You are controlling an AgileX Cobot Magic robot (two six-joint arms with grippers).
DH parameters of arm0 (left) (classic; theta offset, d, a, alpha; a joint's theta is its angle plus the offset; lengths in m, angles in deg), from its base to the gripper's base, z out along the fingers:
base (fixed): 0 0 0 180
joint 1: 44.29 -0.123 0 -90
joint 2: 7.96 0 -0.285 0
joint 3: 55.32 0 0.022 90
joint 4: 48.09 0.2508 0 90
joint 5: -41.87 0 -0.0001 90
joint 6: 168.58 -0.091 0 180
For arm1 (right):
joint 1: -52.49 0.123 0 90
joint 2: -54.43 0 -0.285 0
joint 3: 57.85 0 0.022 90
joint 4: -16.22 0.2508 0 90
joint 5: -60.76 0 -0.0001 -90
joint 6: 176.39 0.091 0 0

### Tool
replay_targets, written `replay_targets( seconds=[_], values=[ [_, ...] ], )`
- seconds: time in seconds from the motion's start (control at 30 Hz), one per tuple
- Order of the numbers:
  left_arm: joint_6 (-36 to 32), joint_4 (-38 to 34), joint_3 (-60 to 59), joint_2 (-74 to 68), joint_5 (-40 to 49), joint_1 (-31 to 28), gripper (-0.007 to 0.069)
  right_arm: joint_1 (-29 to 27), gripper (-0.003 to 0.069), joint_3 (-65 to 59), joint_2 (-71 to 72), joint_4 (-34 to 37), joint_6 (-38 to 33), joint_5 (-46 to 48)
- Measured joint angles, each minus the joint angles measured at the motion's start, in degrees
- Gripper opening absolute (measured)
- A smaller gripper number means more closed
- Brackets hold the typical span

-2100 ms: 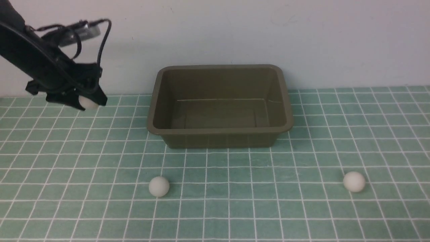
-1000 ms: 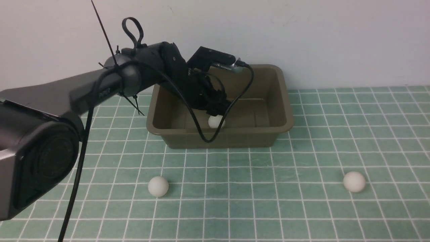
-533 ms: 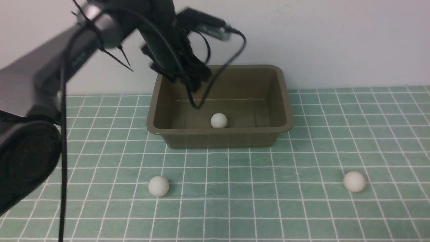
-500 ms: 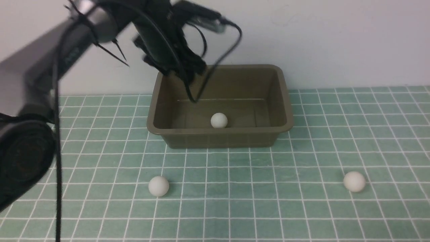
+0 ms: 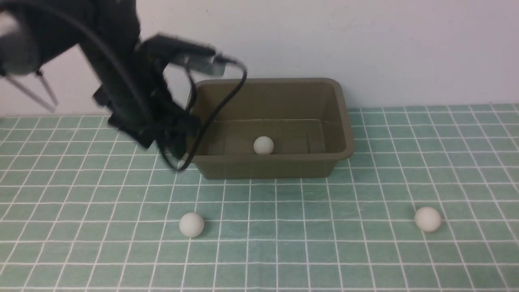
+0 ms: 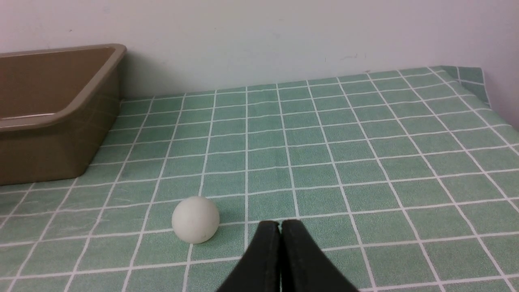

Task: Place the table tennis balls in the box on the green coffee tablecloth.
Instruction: 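Reach for and grasp a ping pong ball on the table beside the basket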

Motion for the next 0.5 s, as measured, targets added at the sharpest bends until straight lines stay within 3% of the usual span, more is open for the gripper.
replay_targets(
  seconds=[0.5],
  values=[
    [-0.9,-0.8,0.0,-8.5,-2.5,0.0,0.0428,0.0,-0.0007,0.0,0.0,0.0,0.0,0.0]
  ],
)
